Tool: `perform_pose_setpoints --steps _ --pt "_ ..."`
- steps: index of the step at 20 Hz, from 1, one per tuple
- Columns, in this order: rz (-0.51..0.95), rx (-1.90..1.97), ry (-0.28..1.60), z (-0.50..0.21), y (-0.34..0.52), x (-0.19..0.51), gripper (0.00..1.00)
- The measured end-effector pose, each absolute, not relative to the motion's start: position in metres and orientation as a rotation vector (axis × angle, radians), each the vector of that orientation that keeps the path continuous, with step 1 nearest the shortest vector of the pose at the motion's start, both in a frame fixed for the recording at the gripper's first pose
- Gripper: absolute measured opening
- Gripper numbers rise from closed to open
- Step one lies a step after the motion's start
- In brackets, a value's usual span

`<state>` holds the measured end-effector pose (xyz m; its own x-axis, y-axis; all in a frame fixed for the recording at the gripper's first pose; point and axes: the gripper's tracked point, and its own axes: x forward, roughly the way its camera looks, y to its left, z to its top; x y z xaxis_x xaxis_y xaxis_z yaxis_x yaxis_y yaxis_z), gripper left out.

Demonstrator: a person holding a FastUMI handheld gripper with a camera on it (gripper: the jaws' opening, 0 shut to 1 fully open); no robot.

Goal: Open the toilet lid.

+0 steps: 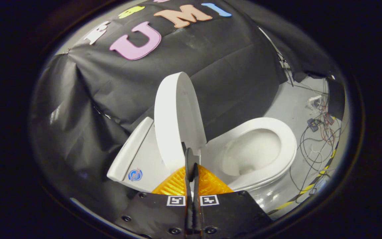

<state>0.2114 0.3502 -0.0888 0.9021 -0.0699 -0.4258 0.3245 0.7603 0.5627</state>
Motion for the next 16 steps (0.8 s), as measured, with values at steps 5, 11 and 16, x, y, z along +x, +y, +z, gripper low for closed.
perform_pose_setpoints --steps 5,11,16 --pt "-0.205 0.614 0.402 -0.08 0.367 0.219 0.03" --pt "-0.189 0.529 0.423 -0.071 0.385 0.228 0.03" --pt "-0.162 0.475 0.435 -0.063 0.403 0.238 0.03"
